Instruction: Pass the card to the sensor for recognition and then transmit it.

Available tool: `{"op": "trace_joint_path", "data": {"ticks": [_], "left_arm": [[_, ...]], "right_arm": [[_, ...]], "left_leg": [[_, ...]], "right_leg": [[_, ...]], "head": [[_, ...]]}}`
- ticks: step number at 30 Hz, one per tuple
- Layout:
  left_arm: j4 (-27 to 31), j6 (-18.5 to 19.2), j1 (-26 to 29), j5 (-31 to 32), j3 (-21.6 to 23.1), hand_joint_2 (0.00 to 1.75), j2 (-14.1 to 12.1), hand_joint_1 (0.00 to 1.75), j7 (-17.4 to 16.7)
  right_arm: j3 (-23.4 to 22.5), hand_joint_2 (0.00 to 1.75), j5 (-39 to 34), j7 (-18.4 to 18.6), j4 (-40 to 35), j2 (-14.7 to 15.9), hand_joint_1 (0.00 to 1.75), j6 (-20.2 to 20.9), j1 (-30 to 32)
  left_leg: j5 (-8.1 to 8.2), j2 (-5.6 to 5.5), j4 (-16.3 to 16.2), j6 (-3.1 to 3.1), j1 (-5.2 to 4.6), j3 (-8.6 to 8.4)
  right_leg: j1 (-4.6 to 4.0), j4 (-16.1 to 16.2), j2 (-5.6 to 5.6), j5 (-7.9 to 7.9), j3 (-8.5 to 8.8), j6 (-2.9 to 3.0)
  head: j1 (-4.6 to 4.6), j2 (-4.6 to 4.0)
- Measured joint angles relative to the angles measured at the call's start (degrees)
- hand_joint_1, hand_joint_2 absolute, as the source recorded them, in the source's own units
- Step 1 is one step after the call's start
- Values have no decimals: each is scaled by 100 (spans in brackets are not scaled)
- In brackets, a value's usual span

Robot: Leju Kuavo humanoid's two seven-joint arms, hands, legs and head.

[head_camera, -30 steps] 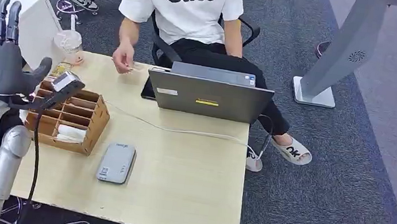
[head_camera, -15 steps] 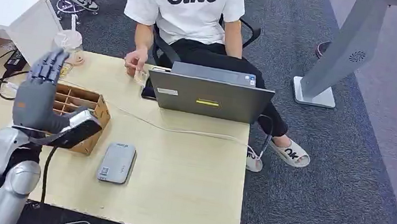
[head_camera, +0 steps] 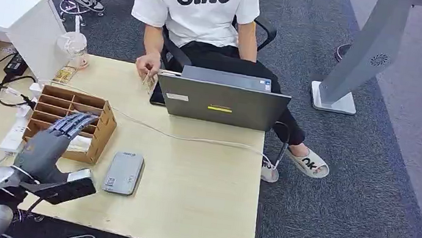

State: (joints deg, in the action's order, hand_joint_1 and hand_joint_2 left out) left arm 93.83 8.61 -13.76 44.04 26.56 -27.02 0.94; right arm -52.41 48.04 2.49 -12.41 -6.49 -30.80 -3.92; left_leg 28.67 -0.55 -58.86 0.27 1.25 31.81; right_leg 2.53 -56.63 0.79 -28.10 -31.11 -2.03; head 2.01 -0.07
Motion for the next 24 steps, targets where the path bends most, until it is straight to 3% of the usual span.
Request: {"op": "trace_joint_path", "data": {"ticks": [7, 13, 20, 24], "left_arm": [[99, 173, -17, 114, 11, 175, -601, 0, -230], [99, 186, -49, 168, 9, 175, -843, 0, -337], [-77, -109, -68, 725, -4, 175, -797, 0, -671], [-589, -543, -81, 1322, -53, 175, -483, 0, -713]], "right_arm": [[-11, 175, 44, 5, 0, 0, 0, 0, 0], [-11, 175, 66, 18, 0, 0, 0, 2, -1], [-11, 175, 225, 44, 0, 0, 0, 9, -2], [-11, 175, 334, 94, 0, 0, 0, 18, -7]], "left_leg": [[0, 0, 0, 0, -1, 1], [0, -1, 0, 0, -1, 0], [0, -1, 0, 0, -2, 0], [0, -1, 0, 0, -3, 0]], "right_leg": [[1, 1, 0, 0, 0, 0], [1, 1, -1, 0, 0, 0], [1, 2, -1, 0, 0, 0], [2, 3, -1, 1, 0, 0]], "head": [[0, 0], [-2, 0], [0, 0], [-2, 0]]}}
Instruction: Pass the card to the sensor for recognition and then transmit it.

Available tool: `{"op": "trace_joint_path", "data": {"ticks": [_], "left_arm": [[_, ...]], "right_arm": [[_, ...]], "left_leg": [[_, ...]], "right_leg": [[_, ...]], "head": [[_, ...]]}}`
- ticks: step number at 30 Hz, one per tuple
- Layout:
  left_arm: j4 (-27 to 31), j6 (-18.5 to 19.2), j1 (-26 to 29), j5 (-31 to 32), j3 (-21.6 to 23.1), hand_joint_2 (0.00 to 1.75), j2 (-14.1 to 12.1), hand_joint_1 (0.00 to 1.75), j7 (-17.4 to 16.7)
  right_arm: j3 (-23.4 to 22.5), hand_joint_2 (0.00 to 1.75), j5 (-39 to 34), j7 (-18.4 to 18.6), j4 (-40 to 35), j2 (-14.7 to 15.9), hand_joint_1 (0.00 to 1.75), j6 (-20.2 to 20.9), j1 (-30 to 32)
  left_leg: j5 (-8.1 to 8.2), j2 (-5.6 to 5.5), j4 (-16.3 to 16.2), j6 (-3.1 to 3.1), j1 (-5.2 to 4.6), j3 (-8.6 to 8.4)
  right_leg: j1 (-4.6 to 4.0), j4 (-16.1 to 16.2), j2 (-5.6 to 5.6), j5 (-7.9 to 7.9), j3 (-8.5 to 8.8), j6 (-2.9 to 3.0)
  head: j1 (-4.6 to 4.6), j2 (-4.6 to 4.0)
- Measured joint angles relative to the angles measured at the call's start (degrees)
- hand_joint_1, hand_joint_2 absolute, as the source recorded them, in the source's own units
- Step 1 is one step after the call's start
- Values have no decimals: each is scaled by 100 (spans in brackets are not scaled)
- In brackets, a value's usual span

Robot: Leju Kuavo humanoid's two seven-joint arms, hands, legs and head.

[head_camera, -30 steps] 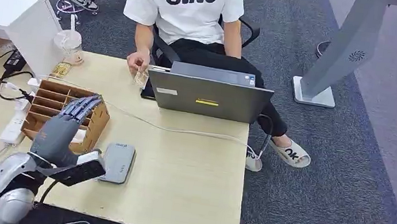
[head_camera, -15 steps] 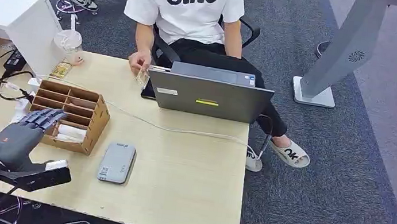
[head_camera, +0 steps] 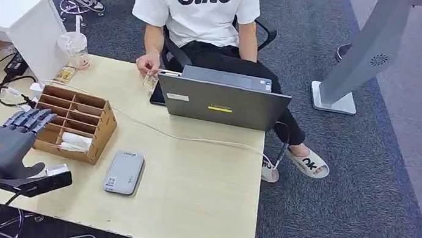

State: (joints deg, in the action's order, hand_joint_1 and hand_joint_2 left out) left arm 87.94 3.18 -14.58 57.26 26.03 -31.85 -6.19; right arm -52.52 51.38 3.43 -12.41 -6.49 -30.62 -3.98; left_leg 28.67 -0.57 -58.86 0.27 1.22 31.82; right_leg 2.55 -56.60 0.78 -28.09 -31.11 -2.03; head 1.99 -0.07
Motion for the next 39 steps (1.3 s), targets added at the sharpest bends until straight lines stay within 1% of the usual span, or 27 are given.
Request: {"op": "trace_joint_path", "data": {"ticks": [2, 5, 13, 20, 24, 28, 30, 32, 33, 34, 35, 39], "left_arm": [[-194, -121, -1, 125, -22, 175, 151, 0, -4], [-459, -184, -2, 193, -41, 175, 343, 0, -4], [-739, -232, -7, 280, -66, 175, 562, 0, 0], [-965, -394, -11, 464, -100, 175, 840, 0, 11], [-1041, -418, -12, 468, -138, 175, 925, 0, 11], [-1082, -440, -12, 519, -170, 175, 980, 12, 28], [-1098, -471, -11, 551, -181, 175, 1002, 33, 28], [-1102, -528, -10, 584, -190, 175, 1028, 89, 28], [-1104, -560, -8, 612, -203, 175, 1045, 124, 28], [-1104, -569, -6, 637, -221, 175, 1056, 136, 28], [-1107, -582, 0, 656, -243, 175, 1069, 154, 28], [-1146, -737, 24, 752, -328, 175, 1135, 169, 17]], "right_arm": [[0, 175, 26, 7, 0, 0, 0, 2, 0], [0, 175, 75, 18, 0, 0, 0, 13, 0], [0, 175, 112, 42, 0, 0, 0, 44, 1], [0, 175, 166, 22, 0, 0, 0, 61, -1], [0, 175, 182, 22, 0, 0, 0, 59, -1], [0, 175, 199, 15, 0, 0, 0, 59, -1], [0, 175, 206, 15, 0, 0, 0, 59, -1], [0, 175, 221, 15, 0, 0, 0, 59, -1], [0, 175, 236, 15, 0, 0, 0, 59, -1], [0, 175, 243, 15, 0, 0, 0, 59, -1], [0, 175, 256, 15, 0, 0, 0, 59, 0], [0, 175, 278, 15, 0, 0, 0, 59, -2]], "left_leg": [[0, 0, 0, 0, 0, 0], [0, 0, 0, 0, -1, 1], [0, 0, 0, 0, -1, 1], [0, 0, 0, 0, -1, 0], [0, 0, 0, 0, -1, 0], [0, 0, 0, 0, -1, 0], [0, 0, 0, 0, -1, 1], [0, 0, 0, 0, -1, 1], [0, 0, 0, 0, -1, 1], [0, 0, 0, 0, -1, 1], [0, 0, 0, 0, -1, 1], [0, -2, 0, 0, -1, 1]], "right_leg": [[0, 0, 0, 0, 1, 0], [0, 0, 0, 0, -1, 0], [0, 0, 0, 0, -1, 0], [1, 0, 0, 1, 0, 0], [1, 0, 0, 1, 0, 0], [0, 0, 0, 0, 0, 0], [0, 0, 0, 0, 0, 0], [1, 0, 0, 0, 0, 0], [1, 0, 0, 0, 1, 0], [1, 0, 0, 0, 1, 0], [1, 0, 0, 0, 1, 0], [1, 0, -1, 0, 1, 0]], "head": [[2, 0], [4, 0], [2, 0], [2, 0], [2, 0], [2, 0], [2, 0], [2, 0], [2, 0], [2, 0], [2, 0], [2, 0]]}}
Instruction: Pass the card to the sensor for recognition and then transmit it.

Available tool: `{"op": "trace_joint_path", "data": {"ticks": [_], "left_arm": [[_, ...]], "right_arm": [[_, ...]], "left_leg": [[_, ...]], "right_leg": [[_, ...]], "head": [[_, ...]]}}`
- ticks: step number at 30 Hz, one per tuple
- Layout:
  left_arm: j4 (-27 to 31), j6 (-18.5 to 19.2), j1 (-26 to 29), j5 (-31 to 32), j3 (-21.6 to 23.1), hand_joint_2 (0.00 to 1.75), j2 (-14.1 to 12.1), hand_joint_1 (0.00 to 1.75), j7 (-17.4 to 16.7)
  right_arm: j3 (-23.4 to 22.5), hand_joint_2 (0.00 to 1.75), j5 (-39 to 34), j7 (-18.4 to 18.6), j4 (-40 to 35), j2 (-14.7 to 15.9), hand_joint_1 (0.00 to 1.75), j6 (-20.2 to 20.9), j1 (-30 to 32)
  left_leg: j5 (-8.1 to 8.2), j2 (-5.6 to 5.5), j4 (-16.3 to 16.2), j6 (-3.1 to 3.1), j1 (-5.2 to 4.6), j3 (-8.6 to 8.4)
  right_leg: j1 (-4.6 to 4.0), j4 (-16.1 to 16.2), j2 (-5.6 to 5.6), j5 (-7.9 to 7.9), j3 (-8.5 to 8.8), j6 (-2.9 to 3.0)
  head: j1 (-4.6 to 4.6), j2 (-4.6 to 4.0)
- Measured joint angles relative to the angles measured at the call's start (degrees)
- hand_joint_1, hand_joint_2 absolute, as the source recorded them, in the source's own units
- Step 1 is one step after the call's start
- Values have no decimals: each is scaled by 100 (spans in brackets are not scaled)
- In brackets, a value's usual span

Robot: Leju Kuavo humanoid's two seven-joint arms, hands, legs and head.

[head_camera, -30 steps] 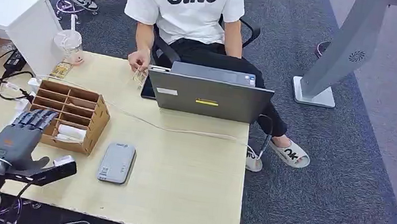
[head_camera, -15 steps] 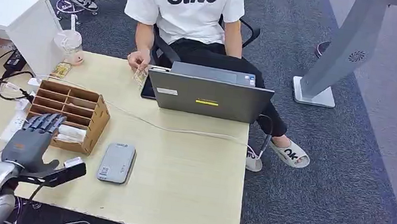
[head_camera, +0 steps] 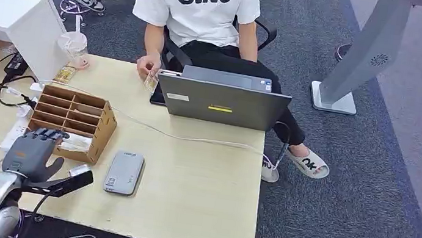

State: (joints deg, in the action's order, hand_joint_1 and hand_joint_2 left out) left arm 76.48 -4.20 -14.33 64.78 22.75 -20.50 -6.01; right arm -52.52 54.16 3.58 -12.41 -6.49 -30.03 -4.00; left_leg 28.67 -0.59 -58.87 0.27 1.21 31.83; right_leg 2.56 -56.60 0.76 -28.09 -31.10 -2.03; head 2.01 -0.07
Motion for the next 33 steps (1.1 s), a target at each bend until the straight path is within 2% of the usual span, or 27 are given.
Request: {"op": "trace_joint_path", "data": {"ticks": [8, 14, 16, 19, 23, 24, 28, 33], "left_arm": [[-127, -218, 15, 159, -284, 175, 175, 166, 11], [-236, -352, 20, 337, -446, 175, 280, 155, 9], [-280, -424, 21, 418, -485, 175, 310, 157, -7], [-335, -505, 21, 479, -584, 175, 354, 169, -7], [-378, -658, 20, 518, -730, 175, 413, 169, -7], [-385, -673, 20, 523, -757, 175, 424, 175, -7], [-391, -750, 19, 520, -840, 175, 470, 175, 2], [-328, -1047, -23, 496, -966, 175, 586, 175, 111]], "right_arm": [[0, 175, 70, 0, 0, 0, 0, 0, 1], [0, 175, 146, 6, 0, 0, 0, 2, 0], [0, 175, 210, 37, 0, 0, 0, 2, 0], [9, 175, 291, 70, 0, 0, 0, 4, 0], [11, 175, 335, 114, 0, -2, 0, 20, 0], [11, 175, 335, 118, 2, -4, 0, 20, 1], [11, 175, 337, 122, 0, -13, 0, 17, 0], [11, 175, 352, 105, 0, -13, 0, 11, -3]], "left_leg": [[0, 1, 0, 0, 0, 0], [0, 1, 0, 0, 0, 0], [0, 1, 0, 0, 0, 0], [0, 1, 0, 0, 0, 0], [0, 1, 0, 0, 0, 0], [0, 1, 0, 0, 0, 0], [0, 1, 0, 0, 0, 0], [0, -1, 0, 0, 0, -1]], "right_leg": [[0, 0, 1, 0, 0, 0], [0, 0, 1, 0, 0, 0], [0, 0, 1, 0, 0, 0], [0, 0, 1, 0, 0, 0], [0, 0, 1, 0, -1, 0], [0, 0, 1, 0, 0, 0], [0, 0, 1, 0, -1, 0], [0, 0, 0, 0, 0, 0]], "head": [[0, 0], [0, 0], [0, 0], [0, 0], [0, 0], [0, 0], [0, 0], [0, 0]]}}
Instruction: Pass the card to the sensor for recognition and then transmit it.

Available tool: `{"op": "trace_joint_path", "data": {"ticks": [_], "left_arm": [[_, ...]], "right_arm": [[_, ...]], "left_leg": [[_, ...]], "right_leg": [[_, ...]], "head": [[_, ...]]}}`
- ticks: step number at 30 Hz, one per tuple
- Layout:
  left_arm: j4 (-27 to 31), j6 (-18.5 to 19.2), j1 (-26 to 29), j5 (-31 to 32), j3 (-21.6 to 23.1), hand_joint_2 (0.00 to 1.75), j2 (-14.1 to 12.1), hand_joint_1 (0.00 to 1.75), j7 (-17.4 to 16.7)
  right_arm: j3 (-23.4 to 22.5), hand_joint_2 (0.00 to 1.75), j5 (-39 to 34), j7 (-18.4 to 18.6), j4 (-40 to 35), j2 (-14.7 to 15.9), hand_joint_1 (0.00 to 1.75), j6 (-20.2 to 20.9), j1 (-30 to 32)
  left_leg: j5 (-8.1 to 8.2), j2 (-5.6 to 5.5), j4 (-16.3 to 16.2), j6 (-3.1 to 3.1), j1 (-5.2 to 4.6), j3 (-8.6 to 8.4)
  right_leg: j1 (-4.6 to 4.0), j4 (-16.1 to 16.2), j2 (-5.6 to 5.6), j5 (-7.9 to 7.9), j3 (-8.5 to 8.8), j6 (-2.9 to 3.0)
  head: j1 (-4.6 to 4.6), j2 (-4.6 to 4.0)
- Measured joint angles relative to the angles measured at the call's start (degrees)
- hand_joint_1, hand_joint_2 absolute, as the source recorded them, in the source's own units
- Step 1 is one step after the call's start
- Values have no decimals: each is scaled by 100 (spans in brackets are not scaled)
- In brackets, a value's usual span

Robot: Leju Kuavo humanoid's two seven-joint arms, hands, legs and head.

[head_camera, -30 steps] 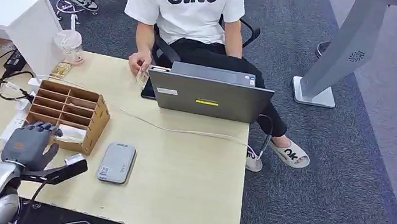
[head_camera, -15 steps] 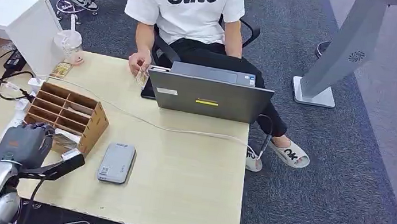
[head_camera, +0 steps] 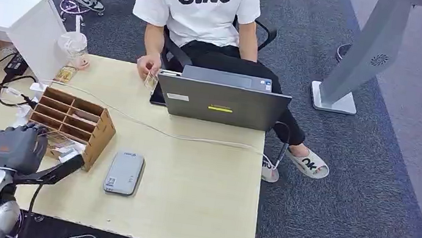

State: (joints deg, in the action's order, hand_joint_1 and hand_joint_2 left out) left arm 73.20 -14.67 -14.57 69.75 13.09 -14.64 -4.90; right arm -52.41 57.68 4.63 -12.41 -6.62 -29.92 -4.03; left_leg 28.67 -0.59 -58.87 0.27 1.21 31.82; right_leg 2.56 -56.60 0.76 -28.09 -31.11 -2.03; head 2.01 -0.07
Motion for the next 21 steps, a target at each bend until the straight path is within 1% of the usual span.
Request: {"op": "trace_joint_path", "data": {"ticks": [6, 13, 16, 21], "left_arm": [[258, -214, -132, -70, -105, 175, 129, 175, 107], [446, -265, -188, -92, -192, 175, 208, 175, 118], [541, -339, -217, -146, -268, 175, 218, 175, 201], [723, -326, -536, -345, -492, 175, 205, 175, 203]], "right_arm": [[-2, 175, 39, -13, 0, -2, 0, -2, 1], [-2, 175, 48, -20, 0, -2, 0, -2, 0], [0, 175, 68, -17, 0, -4, 0, -7, 1], [-2, 175, 120, -11, 0, -4, 0, -7, 1]], "left_leg": [[0, 0, 0, 0, 0, 0], [0, 1, 0, 0, 0, 0], [0, 1, 0, 0, 0, 0], [-1, -2, 0, 0, 0, -1]], "right_leg": [[0, 0, 0, 0, 0, 0], [0, 0, 1, 0, 0, 0], [0, 0, 1, 0, -1, 0], [0, -1, -2, 1, 1, 0]], "head": [[0, 0], [0, 0], [-2, 0], [-2, 0]]}}
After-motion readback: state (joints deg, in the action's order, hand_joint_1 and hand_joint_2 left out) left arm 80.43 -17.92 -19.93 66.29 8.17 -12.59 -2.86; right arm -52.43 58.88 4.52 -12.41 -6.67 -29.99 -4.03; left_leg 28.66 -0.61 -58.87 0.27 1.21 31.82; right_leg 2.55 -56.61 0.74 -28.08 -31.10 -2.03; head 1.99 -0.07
